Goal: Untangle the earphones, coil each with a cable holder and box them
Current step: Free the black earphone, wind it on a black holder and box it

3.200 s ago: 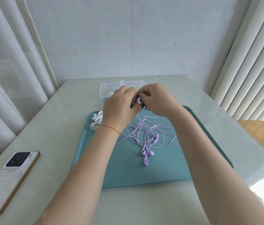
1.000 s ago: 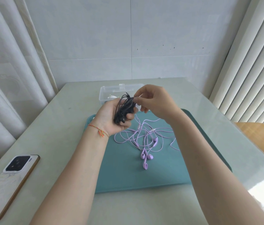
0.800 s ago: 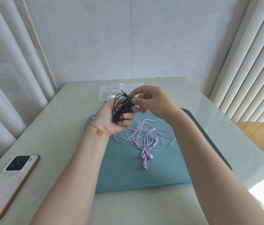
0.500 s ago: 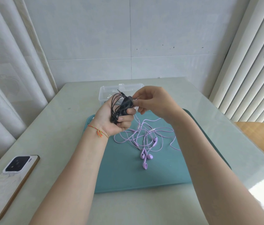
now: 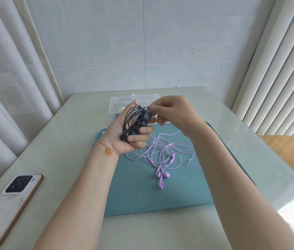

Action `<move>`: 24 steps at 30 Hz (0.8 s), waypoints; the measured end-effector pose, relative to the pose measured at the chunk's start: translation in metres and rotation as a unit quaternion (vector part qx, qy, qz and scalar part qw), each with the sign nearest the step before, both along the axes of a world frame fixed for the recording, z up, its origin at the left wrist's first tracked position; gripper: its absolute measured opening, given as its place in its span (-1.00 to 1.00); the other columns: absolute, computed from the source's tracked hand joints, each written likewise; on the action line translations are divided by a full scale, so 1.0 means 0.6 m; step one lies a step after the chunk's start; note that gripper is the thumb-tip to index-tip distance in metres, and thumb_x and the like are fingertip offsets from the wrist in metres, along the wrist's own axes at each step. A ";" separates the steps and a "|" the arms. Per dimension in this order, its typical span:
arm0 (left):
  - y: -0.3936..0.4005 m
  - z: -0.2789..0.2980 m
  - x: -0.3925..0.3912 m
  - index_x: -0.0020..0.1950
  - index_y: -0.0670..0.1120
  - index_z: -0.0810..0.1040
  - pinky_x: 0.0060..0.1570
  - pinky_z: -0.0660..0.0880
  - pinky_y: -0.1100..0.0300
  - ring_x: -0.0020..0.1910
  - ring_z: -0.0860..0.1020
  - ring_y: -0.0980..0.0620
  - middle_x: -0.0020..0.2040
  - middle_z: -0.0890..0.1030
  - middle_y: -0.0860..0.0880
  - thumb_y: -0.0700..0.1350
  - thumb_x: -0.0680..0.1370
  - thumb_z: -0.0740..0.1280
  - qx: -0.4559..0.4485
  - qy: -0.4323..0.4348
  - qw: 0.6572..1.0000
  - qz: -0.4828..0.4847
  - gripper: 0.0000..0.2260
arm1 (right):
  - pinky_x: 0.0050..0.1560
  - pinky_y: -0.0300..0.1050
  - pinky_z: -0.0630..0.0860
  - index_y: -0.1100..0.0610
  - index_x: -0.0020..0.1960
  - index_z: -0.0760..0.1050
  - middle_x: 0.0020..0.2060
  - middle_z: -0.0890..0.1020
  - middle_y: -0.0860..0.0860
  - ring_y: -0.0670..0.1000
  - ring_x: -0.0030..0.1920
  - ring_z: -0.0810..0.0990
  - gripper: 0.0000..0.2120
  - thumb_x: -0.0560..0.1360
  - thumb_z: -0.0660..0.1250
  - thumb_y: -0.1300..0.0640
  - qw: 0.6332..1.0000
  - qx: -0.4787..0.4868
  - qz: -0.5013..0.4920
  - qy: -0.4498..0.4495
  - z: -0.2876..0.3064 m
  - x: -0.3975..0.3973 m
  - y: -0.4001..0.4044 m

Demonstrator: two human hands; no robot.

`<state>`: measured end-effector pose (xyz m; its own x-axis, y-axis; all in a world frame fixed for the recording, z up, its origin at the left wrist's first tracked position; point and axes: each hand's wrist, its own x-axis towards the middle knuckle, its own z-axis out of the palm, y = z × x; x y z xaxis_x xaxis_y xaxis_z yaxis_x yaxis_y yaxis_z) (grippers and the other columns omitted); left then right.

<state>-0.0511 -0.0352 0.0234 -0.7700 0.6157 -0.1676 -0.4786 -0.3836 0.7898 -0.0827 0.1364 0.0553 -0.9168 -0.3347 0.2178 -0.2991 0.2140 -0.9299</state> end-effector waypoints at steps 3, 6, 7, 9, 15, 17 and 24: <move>0.003 0.003 0.001 -0.19 0.01 0.53 -0.56 0.06 0.28 -0.64 0.15 0.12 -0.42 0.38 -0.01 0.27 0.58 0.03 -0.017 0.005 1.000 0.015 -0.56 | -0.35 -0.22 0.49 0.25 -0.11 0.61 -0.35 0.58 0.13 -0.05 -0.44 0.49 -0.92 0.52 0.36 0.26 0.999 -0.015 0.024 -0.015 0.003 0.002 0.003; 0.004 0.002 0.000 -0.10 -0.08 0.48 -0.55 0.05 0.28 -0.66 0.26 0.13 -0.42 0.38 -0.02 0.13 0.55 0.08 -0.046 0.012 0.998 0.040 -0.67 | -0.31 -0.21 0.51 0.27 -0.08 0.61 -0.27 0.62 0.13 -0.04 -0.38 0.52 -0.93 0.51 0.34 0.29 0.999 -0.002 0.032 -0.011 0.007 0.001 0.009; 0.004 0.001 0.000 -0.07 -0.10 0.45 -0.54 0.03 0.28 -0.66 0.26 0.13 -0.41 0.38 -0.03 0.10 0.54 0.10 -0.057 0.016 0.997 0.047 -0.71 | -0.30 -0.21 0.52 0.26 -0.08 0.61 -0.25 0.63 0.14 -0.03 -0.37 0.53 -0.93 0.51 0.34 0.30 0.999 0.004 0.031 -0.008 0.008 0.002 0.010; 0.005 0.003 0.000 -0.08 -0.10 0.42 -0.52 0.01 0.28 -0.66 0.24 0.13 -0.41 0.38 -0.04 0.07 0.51 0.13 -0.081 0.029 0.995 0.055 -0.75 | -0.28 -0.20 0.54 0.25 -0.09 0.61 -0.23 0.64 0.16 -0.01 -0.36 0.55 -0.92 0.50 0.33 0.31 0.999 0.018 0.028 -0.002 0.009 0.003 0.010; 0.014 0.002 -0.006 -0.16 -0.05 0.36 -0.55 0.01 0.33 -0.65 0.20 0.11 -0.42 0.40 -0.06 0.03 0.60 0.08 -0.184 0.039 0.974 0.126 -0.78 | -0.18 -0.21 0.57 0.23 -0.09 0.66 -0.26 0.66 0.11 -0.09 -0.32 0.56 -0.92 0.48 0.39 0.24 0.997 0.063 0.028 0.017 0.012 0.005 0.011; 0.020 0.002 -0.008 -0.16 -0.05 0.38 -0.58 0.05 0.39 -0.65 0.23 0.10 -0.42 0.43 -0.07 -0.01 0.62 0.06 -0.210 0.042 0.960 0.181 -0.77 | -0.17 -0.23 0.55 0.17 -0.10 0.67 -0.21 0.68 0.13 -0.11 -0.32 0.56 -0.91 0.48 0.40 0.16 0.996 0.087 0.018 0.025 0.013 0.008 0.010; 0.029 -0.007 -0.019 -0.07 -0.07 0.60 -0.21 0.45 0.10 -0.16 0.59 -0.08 -0.15 0.66 -0.05 0.07 0.60 0.18 -0.326 0.181 0.842 0.391 -0.71 | 0.00 0.03 0.64 0.25 0.01 0.58 -0.04 0.66 0.22 0.10 -0.17 0.66 -0.80 0.56 0.31 0.12 0.998 -0.021 0.035 -0.054 0.006 0.006 -0.006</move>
<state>-0.0627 -0.0178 0.0195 -0.9704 -0.2341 0.0588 0.0357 0.1017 0.9942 -0.0790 0.1327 0.0588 -0.9101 -0.3924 0.1334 -0.2092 0.1570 -0.9652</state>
